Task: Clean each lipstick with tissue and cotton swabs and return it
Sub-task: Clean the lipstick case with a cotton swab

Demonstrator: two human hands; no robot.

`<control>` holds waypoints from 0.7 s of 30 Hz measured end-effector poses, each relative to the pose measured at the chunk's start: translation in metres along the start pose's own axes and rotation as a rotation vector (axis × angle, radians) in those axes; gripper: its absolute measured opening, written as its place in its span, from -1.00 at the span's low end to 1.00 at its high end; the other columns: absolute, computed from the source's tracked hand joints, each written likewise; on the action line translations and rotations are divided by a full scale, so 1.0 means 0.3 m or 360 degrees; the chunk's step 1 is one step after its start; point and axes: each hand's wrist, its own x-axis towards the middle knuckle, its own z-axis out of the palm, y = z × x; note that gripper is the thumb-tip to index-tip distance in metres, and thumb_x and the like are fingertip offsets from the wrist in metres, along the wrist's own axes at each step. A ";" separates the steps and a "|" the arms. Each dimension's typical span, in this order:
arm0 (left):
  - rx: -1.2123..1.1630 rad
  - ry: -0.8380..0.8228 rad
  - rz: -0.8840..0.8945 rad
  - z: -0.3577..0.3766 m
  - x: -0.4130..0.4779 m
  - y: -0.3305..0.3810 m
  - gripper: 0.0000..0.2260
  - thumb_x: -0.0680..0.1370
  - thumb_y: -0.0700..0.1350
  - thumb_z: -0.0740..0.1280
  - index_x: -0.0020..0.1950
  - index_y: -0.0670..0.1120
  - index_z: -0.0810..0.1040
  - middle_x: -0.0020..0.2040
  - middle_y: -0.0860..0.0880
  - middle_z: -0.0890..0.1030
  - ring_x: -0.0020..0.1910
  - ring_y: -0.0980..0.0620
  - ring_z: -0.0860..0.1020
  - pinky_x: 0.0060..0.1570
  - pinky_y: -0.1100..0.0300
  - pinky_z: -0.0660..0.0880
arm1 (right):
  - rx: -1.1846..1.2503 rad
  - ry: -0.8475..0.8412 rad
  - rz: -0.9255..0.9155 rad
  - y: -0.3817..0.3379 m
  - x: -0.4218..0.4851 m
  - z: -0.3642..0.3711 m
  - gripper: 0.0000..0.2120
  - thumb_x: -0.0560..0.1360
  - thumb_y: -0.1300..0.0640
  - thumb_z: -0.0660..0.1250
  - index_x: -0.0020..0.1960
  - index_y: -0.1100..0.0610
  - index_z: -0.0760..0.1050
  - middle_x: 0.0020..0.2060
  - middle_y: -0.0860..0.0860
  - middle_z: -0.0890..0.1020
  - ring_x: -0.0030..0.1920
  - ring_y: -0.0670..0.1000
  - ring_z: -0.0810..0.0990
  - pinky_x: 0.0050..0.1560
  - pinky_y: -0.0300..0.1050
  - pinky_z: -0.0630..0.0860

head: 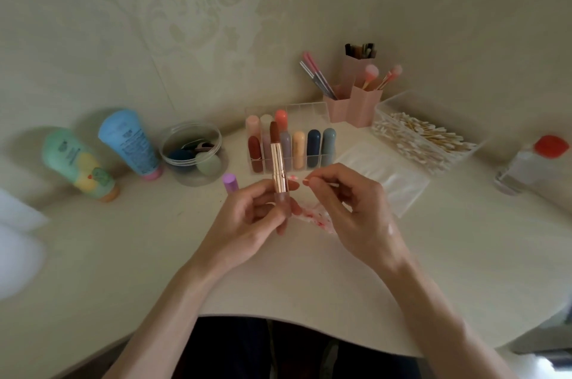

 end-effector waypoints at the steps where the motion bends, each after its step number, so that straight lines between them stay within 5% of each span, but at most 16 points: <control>1: 0.0007 -0.0005 -0.0012 0.000 -0.001 -0.006 -0.83 0.66 -0.25 0.34 0.24 -0.15 0.61 -0.09 -0.15 0.70 -0.23 -0.09 0.57 -0.19 0.17 0.53 | -0.0008 0.0001 0.0002 0.001 0.000 0.002 -0.92 0.65 0.22 0.38 0.05 0.14 0.66 -0.24 -0.02 0.67 -0.27 0.02 0.61 -0.24 -0.10 0.55; 9: -0.0026 -0.0005 -0.0013 0.007 -0.013 -0.016 -0.80 0.64 -0.10 0.35 0.13 -0.23 0.61 -0.18 -0.11 0.65 -0.28 -0.01 0.51 -0.28 0.24 0.45 | 0.0006 0.0018 -0.0014 0.015 0.001 0.015 -0.97 0.60 0.22 0.45 0.00 0.15 0.68 -0.24 -0.03 0.69 -0.24 0.07 0.64 -0.17 0.11 0.57; 18: 0.0049 -0.0044 -0.0008 0.005 -0.017 -0.016 -0.83 0.63 -0.07 0.36 0.15 -0.09 0.65 -0.12 -0.17 0.69 -0.23 -0.17 0.54 -0.24 0.13 0.48 | 0.0035 0.0022 -0.0031 0.010 -0.002 0.019 -0.96 0.57 0.20 0.48 0.01 0.12 0.72 -0.21 -0.07 0.72 -0.26 -0.04 0.66 -0.21 -0.15 0.58; 21: 0.0072 -0.0068 -0.0009 0.008 -0.017 -0.012 -0.81 0.61 -0.07 0.37 0.18 -0.09 0.65 -0.14 -0.15 0.69 -0.24 -0.03 0.57 -0.26 0.19 0.49 | 0.0101 0.0015 0.0015 0.001 -0.003 0.017 -0.93 0.58 0.23 0.47 0.05 0.16 0.71 -0.18 -0.07 0.75 -0.19 -0.06 0.72 -0.17 -0.20 0.62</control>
